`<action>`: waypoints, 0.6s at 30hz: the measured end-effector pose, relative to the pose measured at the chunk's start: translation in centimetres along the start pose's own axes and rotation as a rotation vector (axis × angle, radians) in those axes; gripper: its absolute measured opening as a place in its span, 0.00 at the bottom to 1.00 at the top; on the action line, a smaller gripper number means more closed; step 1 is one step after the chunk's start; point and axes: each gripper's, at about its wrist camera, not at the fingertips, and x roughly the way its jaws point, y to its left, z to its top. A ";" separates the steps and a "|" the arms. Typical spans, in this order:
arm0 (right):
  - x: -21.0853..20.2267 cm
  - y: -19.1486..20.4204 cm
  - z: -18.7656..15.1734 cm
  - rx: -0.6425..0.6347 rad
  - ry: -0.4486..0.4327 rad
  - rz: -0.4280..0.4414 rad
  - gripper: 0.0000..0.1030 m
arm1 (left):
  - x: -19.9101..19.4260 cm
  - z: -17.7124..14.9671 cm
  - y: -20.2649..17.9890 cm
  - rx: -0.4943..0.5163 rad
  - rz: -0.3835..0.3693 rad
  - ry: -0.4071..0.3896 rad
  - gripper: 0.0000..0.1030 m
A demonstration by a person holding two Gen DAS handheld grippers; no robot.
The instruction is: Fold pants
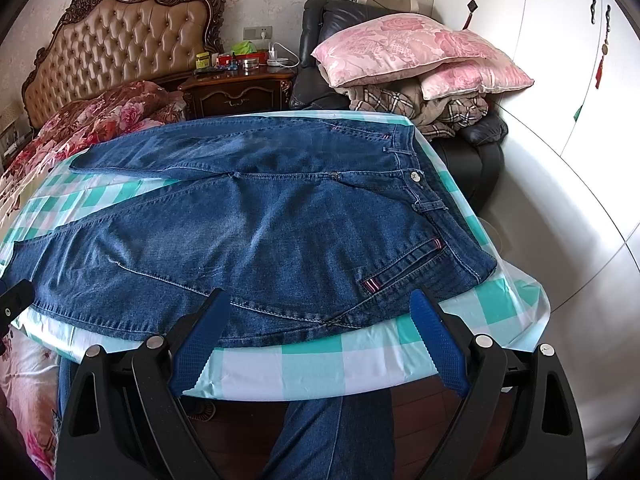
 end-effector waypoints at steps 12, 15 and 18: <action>0.5 0.0 -0.3 0.001 0.011 -0.004 0.85 | 0.6 -0.1 0.0 -0.005 0.001 0.014 0.99; 1.0 -0.1 -0.3 0.003 0.021 -0.002 0.85 | 1.1 0.0 0.0 -0.006 0.003 0.023 0.99; 1.8 -0.6 0.2 0.012 0.035 0.010 0.85 | 1.8 0.1 0.1 -0.005 0.005 0.038 0.98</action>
